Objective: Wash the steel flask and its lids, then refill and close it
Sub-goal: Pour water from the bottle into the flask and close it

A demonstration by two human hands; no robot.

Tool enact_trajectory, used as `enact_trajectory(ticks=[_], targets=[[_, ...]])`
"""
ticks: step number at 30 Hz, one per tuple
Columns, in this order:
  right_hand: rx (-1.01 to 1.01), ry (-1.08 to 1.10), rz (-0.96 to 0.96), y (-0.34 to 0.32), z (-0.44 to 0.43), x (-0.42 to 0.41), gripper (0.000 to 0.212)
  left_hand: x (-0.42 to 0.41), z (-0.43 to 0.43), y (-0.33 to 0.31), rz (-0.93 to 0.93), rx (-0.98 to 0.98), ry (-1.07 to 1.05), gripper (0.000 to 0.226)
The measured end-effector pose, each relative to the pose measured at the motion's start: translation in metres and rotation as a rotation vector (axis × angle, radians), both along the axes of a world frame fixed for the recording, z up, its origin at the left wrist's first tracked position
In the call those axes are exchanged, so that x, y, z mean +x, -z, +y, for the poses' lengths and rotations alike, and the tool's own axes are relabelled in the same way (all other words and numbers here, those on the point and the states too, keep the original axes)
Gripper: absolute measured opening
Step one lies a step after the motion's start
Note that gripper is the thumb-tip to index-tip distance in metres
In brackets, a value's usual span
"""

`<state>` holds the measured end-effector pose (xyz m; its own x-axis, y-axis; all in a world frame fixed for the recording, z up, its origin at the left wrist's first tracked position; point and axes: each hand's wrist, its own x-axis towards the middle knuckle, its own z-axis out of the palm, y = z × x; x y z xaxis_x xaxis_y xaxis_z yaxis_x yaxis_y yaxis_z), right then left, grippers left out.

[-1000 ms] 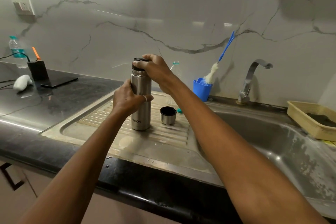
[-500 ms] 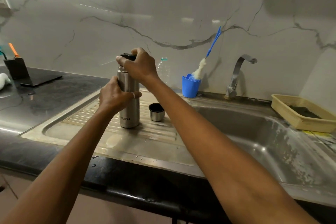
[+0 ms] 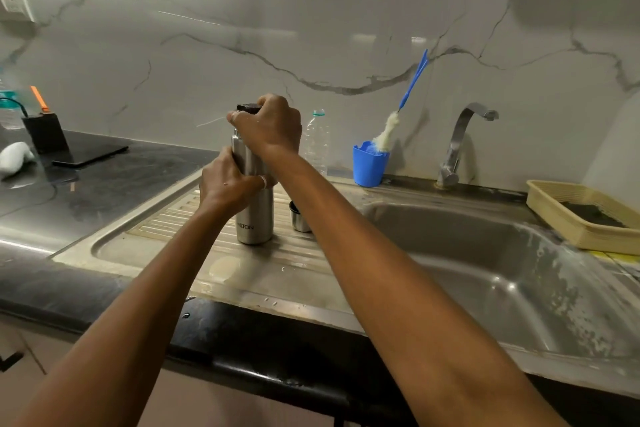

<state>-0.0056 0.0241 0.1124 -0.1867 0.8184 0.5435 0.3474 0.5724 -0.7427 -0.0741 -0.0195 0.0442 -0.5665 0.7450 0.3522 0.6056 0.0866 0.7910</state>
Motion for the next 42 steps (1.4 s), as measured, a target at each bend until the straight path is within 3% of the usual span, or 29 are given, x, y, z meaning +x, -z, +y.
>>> enact_trajectory(ticks=[7, 13, 17, 22, 25, 27, 34, 42], targets=[[0.095, 0.026, -0.084, 0.003, -0.005, 0.002, 0.036, 0.0, 0.001, 0.002, 0.005, 0.006, 0.006, 0.051], [-0.1, -0.182, -0.073, 0.001, 0.009, 0.043, 0.067, 0.002, 0.0, 0.005, -0.008, 0.025, -0.015, 0.063], [-0.114, -0.094, -0.152, 0.038, 0.03, 0.071, 0.038, 0.002, 0.0, 0.007, -0.022, 0.035, -0.004, 0.065], [-0.25, -0.026, -0.387, 0.092, 0.045, 0.091, 0.027, 0.001, 0.001, 0.008, -0.021, 0.04, 0.003, 0.063], [-0.297, -0.053, -0.472, 0.111, 0.044, 0.094, 0.075, -0.001, 0.002, 0.008, -0.007, 0.034, -0.009, 0.062], [-0.295, -0.033, -0.488, 0.119, 0.045, 0.093, 0.083, -0.002, 0.004, 0.009, -0.008, 0.031, -0.009, 0.063], [-0.309, -0.007, -0.416, 0.13, 0.049, 0.084, 0.074, -0.001, 0.004, 0.011, 0.017, 0.057, -0.018, 0.062], [-0.267, -0.039, -0.072, 0.098, 0.051, 0.103, 0.075, 0.011, 0.01, 0.007, 0.029, 0.115, 0.005, 0.064]])
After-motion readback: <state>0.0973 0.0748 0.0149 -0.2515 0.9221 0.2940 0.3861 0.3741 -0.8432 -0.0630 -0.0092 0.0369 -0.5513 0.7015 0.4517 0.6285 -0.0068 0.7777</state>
